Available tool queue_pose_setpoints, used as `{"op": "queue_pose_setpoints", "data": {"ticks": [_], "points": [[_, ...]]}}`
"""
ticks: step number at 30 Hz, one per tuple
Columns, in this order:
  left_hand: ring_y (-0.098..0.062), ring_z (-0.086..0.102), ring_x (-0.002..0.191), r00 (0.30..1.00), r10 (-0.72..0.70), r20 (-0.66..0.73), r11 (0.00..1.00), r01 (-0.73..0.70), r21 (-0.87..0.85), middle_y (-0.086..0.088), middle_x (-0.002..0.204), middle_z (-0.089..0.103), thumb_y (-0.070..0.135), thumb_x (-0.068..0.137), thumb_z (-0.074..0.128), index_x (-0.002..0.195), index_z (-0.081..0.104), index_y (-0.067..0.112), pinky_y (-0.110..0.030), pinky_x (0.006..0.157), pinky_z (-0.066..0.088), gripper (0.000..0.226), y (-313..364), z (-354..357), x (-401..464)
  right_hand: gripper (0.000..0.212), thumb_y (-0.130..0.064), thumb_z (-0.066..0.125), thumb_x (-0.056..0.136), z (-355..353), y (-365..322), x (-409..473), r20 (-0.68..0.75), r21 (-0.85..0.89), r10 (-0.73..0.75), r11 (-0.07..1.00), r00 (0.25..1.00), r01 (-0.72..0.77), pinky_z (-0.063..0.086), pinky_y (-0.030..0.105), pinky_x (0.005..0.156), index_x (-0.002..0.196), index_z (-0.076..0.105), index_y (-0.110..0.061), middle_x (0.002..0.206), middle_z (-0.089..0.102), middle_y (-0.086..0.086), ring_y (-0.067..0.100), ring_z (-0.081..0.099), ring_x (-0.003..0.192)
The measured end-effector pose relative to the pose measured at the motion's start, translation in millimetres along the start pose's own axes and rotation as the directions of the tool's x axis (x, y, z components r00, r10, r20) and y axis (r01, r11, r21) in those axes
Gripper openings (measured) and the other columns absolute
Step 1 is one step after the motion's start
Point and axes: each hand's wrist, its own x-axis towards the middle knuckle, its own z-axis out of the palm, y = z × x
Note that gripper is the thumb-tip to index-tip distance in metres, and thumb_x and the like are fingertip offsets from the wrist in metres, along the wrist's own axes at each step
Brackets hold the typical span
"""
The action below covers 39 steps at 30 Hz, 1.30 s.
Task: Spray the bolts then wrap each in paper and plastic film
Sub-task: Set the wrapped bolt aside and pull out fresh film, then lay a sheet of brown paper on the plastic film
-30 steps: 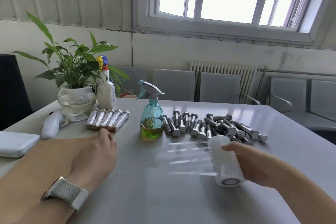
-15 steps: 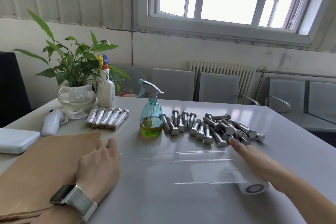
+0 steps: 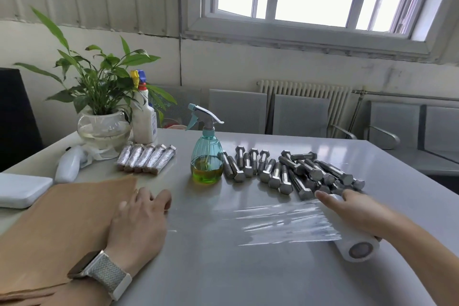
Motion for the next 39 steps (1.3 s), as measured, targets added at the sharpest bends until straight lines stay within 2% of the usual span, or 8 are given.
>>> {"op": "queue_pose_setpoints", "data": {"ticks": [2, 5, 10, 16, 21, 26, 32, 39], "points": [[-0.031, 0.058, 0.057, 0.999, 0.010, -0.035, 1.000, -0.009, 0.019, -0.004, 0.066, 0.047, 0.021, 0.074, 0.048, 0.073, 0.060, 0.021, -0.035, 0.054, 0.043, 0.012, 1, -1, -1, 0.087, -0.094, 0.016, 0.065, 0, 0, 0, 0.000, -0.014, 0.008, 1.000, 1.000, -0.008, 0.046, 0.042, 0.096, 0.109, 0.052, -0.027, 0.117, 0.061, 0.003, 0.027, 0.055, 0.111], [-0.029, 0.057, 0.052, 0.998, 0.012, -0.063, 0.999, -0.010, 0.043, -0.005, 0.062, 0.048, 0.024, 0.074, 0.038, 0.071, 0.059, 0.020, -0.034, 0.053, 0.044, 0.021, 2, -1, -1, 0.104, -0.098, 0.004, 0.049, -2, 0, -2, -0.006, -0.013, 0.004, 1.000, 1.000, -0.004, 0.045, 0.044, 0.097, 0.109, 0.053, -0.029, 0.119, 0.060, 0.003, 0.027, 0.054, 0.113], [-0.029, 0.059, 0.055, 0.997, -0.006, -0.074, 0.999, 0.010, 0.049, -0.005, 0.064, 0.050, 0.018, 0.071, 0.051, 0.071, 0.058, 0.020, -0.034, 0.055, 0.045, 0.007, 3, 0, -2, 0.109, -0.100, 0.000, 0.043, -2, 0, -3, -0.014, -0.019, -0.005, 1.000, 1.000, 0.005, 0.046, 0.044, 0.096, 0.108, 0.054, -0.032, 0.120, 0.061, 0.002, 0.026, 0.054, 0.113], [-0.029, 0.061, 0.056, 0.996, 0.022, -0.084, 0.998, -0.018, 0.053, -0.006, 0.064, 0.053, 0.025, 0.075, 0.034, 0.069, 0.060, 0.018, -0.035, 0.055, 0.045, 0.027, 3, -2, -2, 0.112, -0.096, 0.000, 0.054, -2, 0, -1, -0.015, -0.070, -0.014, 0.997, 1.000, 0.013, 0.045, 0.043, 0.098, 0.122, 0.057, -0.028, 0.128, 0.059, 0.004, 0.027, 0.053, 0.119], [-0.031, 0.061, 0.057, 1.000, 0.004, -0.028, 0.998, -0.002, 0.062, -0.006, 0.065, 0.054, 0.026, 0.075, 0.038, 0.069, 0.062, 0.018, -0.037, 0.055, 0.045, 0.026, 3, -8, -2, 0.089, -0.090, 0.013, 0.075, -3, -3, -1, 0.013, -0.126, 0.025, 0.992, 1.000, -0.023, 0.045, 0.044, 0.097, 0.118, 0.053, -0.022, 0.128, 0.058, 0.007, 0.029, 0.053, 0.117], [-0.031, 0.063, 0.069, 0.996, -0.052, 0.075, 0.998, 0.050, 0.034, -0.005, 0.072, 0.054, 0.024, 0.077, 0.046, 0.074, 0.063, 0.020, -0.039, 0.064, 0.046, 0.018, 2, -9, -2, 0.086, -0.087, 0.013, 0.080, -4, -11, -6, -0.017, -0.217, 0.011, 0.976, 1.000, -0.015, 0.042, 0.041, 0.097, 0.123, 0.051, -0.023, 0.137, 0.055, 0.002, 0.027, 0.050, 0.125], [-0.030, 0.064, 0.067, 0.998, -0.045, 0.049, 0.999, 0.044, 0.007, -0.006, 0.072, 0.057, 0.026, 0.075, 0.049, 0.074, 0.066, 0.019, -0.039, 0.063, 0.049, 0.019, 4, -12, -2, 0.086, -0.088, 0.009, 0.079, -7, -20, -12, -0.043, -0.314, 0.009, 0.949, 0.999, -0.022, 0.033, 0.038, 0.080, 0.124, 0.049, -0.026, 0.136, 0.056, -0.001, 0.023, 0.051, 0.126], [-0.030, 0.063, 0.074, 0.999, -0.015, -0.037, 0.999, 0.014, -0.041, -0.004, 0.083, 0.059, 0.033, 0.075, 0.042, 0.081, 0.070, 0.019, -0.038, 0.063, 0.046, 0.031, 5, -20, -1, 0.085, -0.086, 0.010, 0.081, -11, -29, -20, -0.064, -0.361, 0.005, 0.932, 0.998, -0.028, 0.033, 0.039, 0.080, 0.123, 0.048, -0.024, 0.135, 0.057, 0.000, 0.024, 0.051, 0.125]]}}
